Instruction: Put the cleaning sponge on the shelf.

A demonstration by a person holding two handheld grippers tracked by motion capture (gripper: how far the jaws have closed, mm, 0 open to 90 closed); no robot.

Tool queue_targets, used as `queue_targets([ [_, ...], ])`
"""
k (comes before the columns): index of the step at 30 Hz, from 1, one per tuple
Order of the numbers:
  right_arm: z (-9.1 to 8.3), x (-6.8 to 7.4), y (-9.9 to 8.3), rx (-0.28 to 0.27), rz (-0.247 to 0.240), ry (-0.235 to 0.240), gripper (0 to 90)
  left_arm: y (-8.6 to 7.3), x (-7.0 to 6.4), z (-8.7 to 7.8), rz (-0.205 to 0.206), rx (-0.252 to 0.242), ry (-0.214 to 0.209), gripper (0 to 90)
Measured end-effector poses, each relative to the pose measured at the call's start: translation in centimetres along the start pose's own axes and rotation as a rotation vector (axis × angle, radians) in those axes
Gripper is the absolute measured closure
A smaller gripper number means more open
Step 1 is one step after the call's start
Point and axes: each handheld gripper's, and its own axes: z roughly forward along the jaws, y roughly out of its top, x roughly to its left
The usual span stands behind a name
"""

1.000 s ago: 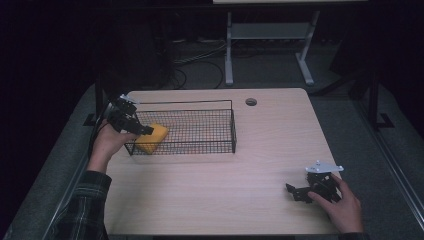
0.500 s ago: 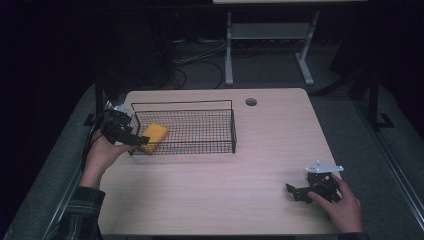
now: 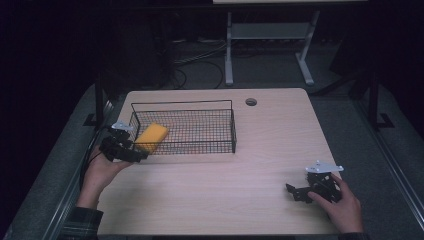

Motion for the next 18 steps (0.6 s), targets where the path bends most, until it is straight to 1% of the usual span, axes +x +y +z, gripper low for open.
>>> queue_targets([
  [11, 0.0, 0.0, 0.0, 0.001, 0.000, 0.000, 0.2, -2.3, -2.1, 0.4, 0.021, -0.014, -0.013, 18.6],
  [18, 0.0, 0.0, 0.0, 0.000, 0.000, 0.000, 0.2, -3.7, -3.3, 1.3, 0.047, -0.030, -0.008, 18.6],
])
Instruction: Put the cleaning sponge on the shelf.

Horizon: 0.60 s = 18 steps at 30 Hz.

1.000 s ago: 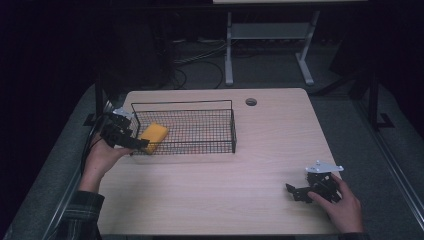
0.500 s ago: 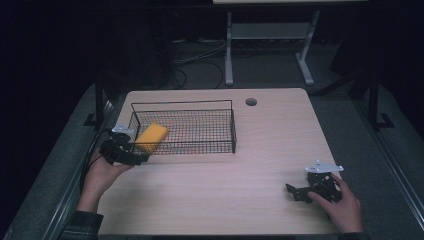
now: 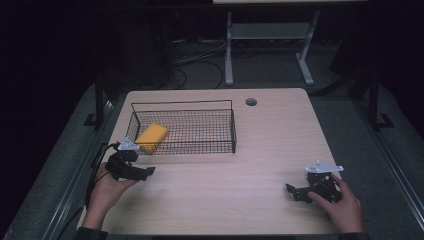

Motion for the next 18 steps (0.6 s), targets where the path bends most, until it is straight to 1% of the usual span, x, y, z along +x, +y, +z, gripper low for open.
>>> queue_targets([
  [1, 0.0, 0.0, 0.0, 0.000, 0.000, 0.000, 0.2, -0.2, -0.2, 0.2, -0.004, -0.004, -0.004, 18.6],
  [3, 0.0, 0.0, 0.0, 0.000, 0.000, 0.000, 0.2, -0.6, -0.5, 0.4, 0.000, -0.008, -0.006, 18.5],
  [7, 0.0, 0.0, 0.0, 0.000, 0.000, 0.000, 0.2, -1.5, -1.2, 1.1, 0.020, -0.023, -0.016, 18.5],
  [14, 0.0, 0.0, 0.0, 0.000, 0.000, 0.000, 0.2, -2.6, -2.3, 2.0, 0.035, -0.054, -0.037, 17.8],
  [16, 0.0, 0.0, 0.0, 0.000, 0.000, 0.000, 0.2, -3.0, -2.5, 2.3, 0.041, -0.053, -0.038, 17.8],
  [18, 0.0, 0.0, 0.0, 0.000, 0.000, 0.000, 0.2, -3.7, -2.7, 2.7, 0.032, -0.054, -0.046, 17.6],
])
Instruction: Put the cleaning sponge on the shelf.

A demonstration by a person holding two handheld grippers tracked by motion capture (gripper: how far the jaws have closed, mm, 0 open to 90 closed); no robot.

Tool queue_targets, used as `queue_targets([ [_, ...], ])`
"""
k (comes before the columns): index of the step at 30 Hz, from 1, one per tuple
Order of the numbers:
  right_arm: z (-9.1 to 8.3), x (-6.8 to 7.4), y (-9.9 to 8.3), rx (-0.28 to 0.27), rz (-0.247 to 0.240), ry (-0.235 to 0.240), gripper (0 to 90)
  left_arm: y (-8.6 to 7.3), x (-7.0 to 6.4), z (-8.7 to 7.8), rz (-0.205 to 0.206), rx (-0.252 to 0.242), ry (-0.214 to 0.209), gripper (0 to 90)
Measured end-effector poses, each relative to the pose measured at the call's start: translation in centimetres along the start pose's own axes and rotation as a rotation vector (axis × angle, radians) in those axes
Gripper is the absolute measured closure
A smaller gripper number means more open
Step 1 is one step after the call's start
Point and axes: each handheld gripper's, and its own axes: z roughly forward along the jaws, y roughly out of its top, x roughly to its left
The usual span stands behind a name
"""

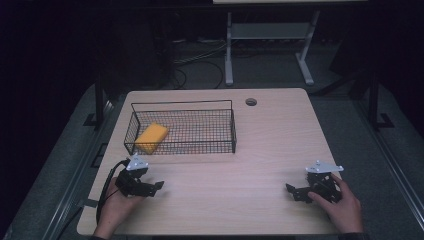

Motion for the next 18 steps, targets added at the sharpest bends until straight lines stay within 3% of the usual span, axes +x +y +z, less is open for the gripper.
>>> queue_targets([
  [11, 0.0, 0.0, 0.0, 0.000, 0.000, 0.000, 0.2, -2.3, 0.0, 0.4, -0.024, -0.009, -0.010, 15.5],
  [18, 0.0, 0.0, 0.0, 0.000, 0.000, 0.000, 0.2, -2.7, -0.2, 0.5, 0.006, -0.030, 0.007, 13.7],
])
